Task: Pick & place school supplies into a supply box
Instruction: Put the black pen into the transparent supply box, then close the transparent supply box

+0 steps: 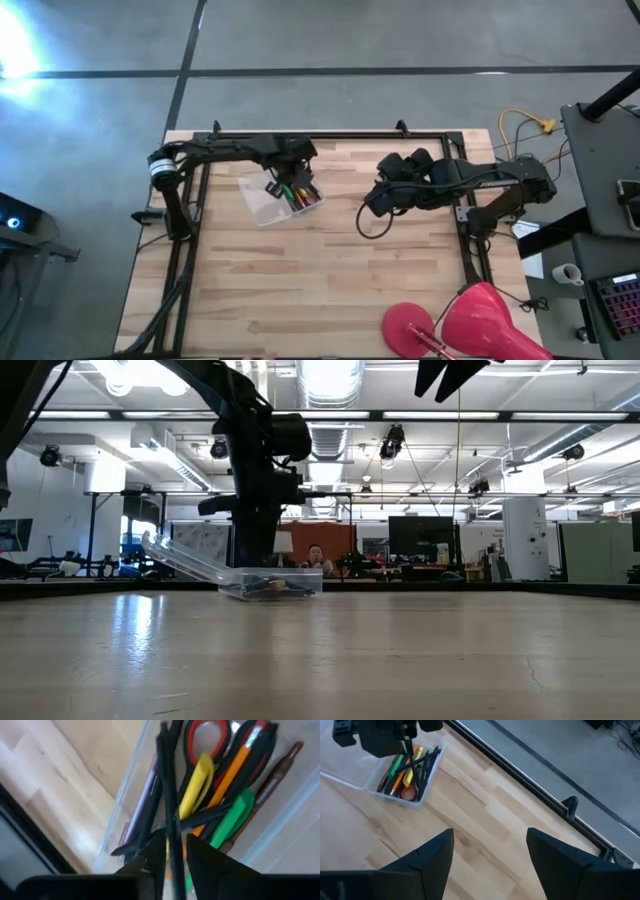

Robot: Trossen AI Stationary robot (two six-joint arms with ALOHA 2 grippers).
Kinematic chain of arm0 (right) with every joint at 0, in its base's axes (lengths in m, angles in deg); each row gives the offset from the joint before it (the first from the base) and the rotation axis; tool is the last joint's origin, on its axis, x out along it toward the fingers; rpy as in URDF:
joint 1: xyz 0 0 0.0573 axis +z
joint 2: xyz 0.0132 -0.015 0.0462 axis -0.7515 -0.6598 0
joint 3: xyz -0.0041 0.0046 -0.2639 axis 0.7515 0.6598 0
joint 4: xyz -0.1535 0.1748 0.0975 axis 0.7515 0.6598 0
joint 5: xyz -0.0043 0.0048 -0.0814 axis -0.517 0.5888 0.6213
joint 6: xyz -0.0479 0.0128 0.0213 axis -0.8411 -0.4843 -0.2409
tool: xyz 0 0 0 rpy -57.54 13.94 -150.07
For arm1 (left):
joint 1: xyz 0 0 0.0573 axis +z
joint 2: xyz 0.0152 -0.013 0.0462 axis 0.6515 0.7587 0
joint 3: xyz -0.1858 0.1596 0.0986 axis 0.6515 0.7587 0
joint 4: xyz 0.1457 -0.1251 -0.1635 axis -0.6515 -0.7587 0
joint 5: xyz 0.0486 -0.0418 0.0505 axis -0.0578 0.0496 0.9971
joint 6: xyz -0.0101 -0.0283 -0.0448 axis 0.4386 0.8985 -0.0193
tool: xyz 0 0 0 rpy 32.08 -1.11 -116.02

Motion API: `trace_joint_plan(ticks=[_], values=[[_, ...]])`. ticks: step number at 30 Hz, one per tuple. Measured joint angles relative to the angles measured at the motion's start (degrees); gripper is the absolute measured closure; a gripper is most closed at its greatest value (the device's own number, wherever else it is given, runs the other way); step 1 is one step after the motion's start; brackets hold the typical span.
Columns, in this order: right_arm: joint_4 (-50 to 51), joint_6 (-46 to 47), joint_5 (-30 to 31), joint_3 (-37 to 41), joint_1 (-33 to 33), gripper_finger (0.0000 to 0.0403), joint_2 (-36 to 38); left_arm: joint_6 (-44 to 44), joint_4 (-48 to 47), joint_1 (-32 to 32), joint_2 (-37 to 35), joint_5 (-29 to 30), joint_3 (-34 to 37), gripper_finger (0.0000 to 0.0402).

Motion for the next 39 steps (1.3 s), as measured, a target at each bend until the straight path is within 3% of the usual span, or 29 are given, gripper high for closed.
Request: trace_joint_plan(ticks=[8,11,15,19,24,29,33,39], values=[[-1.4,-0.3,-0.4,1.5,-0.4,0.0161,0.0,10.3,-1.6,0.1,-0.8,3.2,0.4,0.0279],[-6.8,-1.5,-4.6,3.8,-2.5,0.0161,0.0,19.1,-3.7,-0.8,-3.8,3.5,-0.5,0.0270],[-16.8,-1.5,-11.2,8.5,-8.5,0.0161,-0.7,38.5,-4.1,-2.5,-11.6,3.4,-0.2,0.0268],[-27.9,-2.8,-18.5,13.3,-16.4,0.0161,-2.6,68.1,-1.6,-4.9,-21.1,3.4,3.5,0.0268],[-43.3,-3.0,-30.8,15.4,-24.0,0.0161,-7.6,91.6,2.0,-9.8,-32.9,9.7,13.4,0.0279],[-46.3,-3.0,-32.4,12.4,-27.6,0.0173,-16.4,112.7,2.6,-11.6,-43.7,13.8,25.0,0.0317],[-46.2,-4.6,-38.5,8.8,-28.7,0.0212,-23.8,123.0,2.4,-14.3,-50.4,13.5,33.2,0.0358],[-45.9,-5.9,-41.0,4.3,-29.0,0.0337,-30.5,132.0,0.7,-20.6,-58.6,13.4,40.3,0.0398]])
